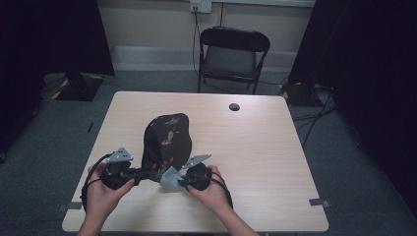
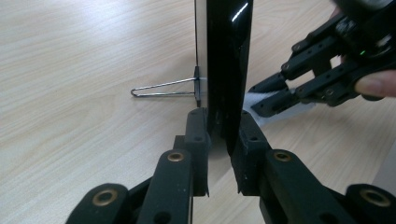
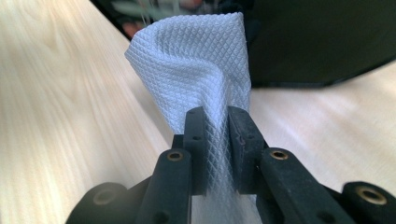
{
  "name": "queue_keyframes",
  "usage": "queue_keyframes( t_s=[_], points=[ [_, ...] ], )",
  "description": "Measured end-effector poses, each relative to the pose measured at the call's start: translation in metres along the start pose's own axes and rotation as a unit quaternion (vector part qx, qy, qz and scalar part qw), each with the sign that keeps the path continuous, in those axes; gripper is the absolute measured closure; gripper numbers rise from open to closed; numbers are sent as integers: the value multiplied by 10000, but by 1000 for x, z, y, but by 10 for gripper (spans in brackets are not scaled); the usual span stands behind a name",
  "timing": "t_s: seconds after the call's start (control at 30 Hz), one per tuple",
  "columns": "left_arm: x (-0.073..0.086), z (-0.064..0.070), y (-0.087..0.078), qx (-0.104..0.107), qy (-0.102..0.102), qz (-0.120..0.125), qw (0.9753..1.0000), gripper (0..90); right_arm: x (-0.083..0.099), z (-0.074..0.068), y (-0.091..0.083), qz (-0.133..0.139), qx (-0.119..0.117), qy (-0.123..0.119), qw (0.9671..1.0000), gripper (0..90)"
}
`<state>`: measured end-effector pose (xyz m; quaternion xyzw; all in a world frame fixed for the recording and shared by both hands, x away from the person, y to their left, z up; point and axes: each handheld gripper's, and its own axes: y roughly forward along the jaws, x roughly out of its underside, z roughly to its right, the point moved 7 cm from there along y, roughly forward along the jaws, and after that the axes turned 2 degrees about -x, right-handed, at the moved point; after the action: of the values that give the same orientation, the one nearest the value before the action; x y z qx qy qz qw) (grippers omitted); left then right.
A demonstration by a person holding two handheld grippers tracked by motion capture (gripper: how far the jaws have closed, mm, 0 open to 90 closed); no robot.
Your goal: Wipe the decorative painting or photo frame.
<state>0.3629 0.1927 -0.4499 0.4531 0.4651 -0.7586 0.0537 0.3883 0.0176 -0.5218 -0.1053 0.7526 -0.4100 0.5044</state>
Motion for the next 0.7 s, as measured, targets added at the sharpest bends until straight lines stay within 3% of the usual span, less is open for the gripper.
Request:
queue_keyframes(
  t_s=[0.27, 0.47, 0.7],
  points=[
    [0, 0, 0, 0, -4, 9, 10000, 786, 3, 2, -3, 12, -3, 33, 10000, 792],
    [0, 0, 0, 3, -7, 8, 10000, 786, -19, 1, -32, 330, -14, -56, 9994, 793],
    [0, 0, 0, 4, -19, 11, 10000, 786, -56, -9, -68, 784, -34, -295, 9965, 793]
  ],
)
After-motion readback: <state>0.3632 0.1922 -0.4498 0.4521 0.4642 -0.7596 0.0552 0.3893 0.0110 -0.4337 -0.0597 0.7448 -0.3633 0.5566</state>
